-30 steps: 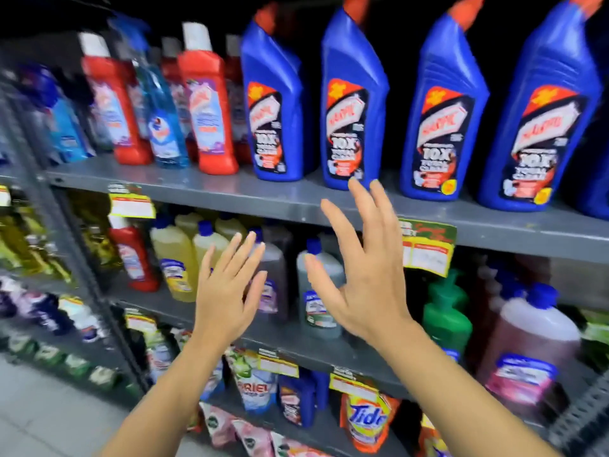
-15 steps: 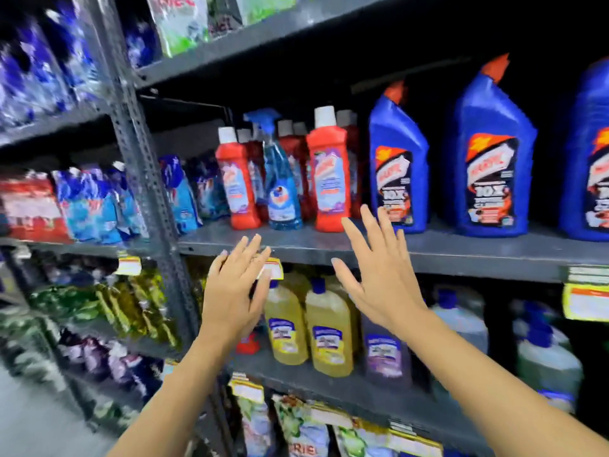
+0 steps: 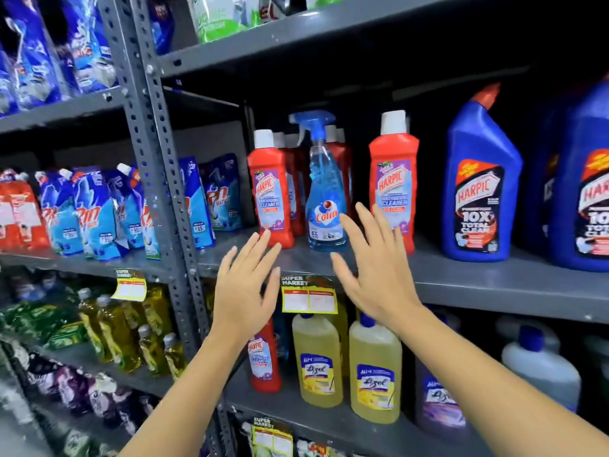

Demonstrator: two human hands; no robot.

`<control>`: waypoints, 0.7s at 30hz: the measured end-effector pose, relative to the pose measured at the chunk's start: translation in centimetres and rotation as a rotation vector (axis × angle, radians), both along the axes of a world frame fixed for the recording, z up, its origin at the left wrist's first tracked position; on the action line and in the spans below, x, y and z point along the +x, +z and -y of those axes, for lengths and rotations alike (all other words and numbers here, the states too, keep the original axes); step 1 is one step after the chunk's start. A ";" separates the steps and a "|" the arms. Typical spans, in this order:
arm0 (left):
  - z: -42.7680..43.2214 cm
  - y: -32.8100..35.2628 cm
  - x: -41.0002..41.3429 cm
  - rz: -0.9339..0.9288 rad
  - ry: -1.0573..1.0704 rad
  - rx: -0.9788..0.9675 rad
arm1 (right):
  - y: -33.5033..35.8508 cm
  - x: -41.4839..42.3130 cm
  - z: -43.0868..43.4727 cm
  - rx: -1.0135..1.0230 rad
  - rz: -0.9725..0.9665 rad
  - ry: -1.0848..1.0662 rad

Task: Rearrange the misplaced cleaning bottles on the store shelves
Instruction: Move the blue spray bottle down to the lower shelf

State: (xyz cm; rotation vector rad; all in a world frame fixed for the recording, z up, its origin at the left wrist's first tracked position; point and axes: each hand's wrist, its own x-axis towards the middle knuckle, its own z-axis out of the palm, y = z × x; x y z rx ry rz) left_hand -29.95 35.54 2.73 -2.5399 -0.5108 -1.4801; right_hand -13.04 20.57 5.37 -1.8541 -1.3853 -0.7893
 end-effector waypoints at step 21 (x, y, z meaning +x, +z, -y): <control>-11.4 -1.9 0.5 -0.187 -0.136 0.074 | 6.8 0.5 -11.4 0.111 -0.240 -0.245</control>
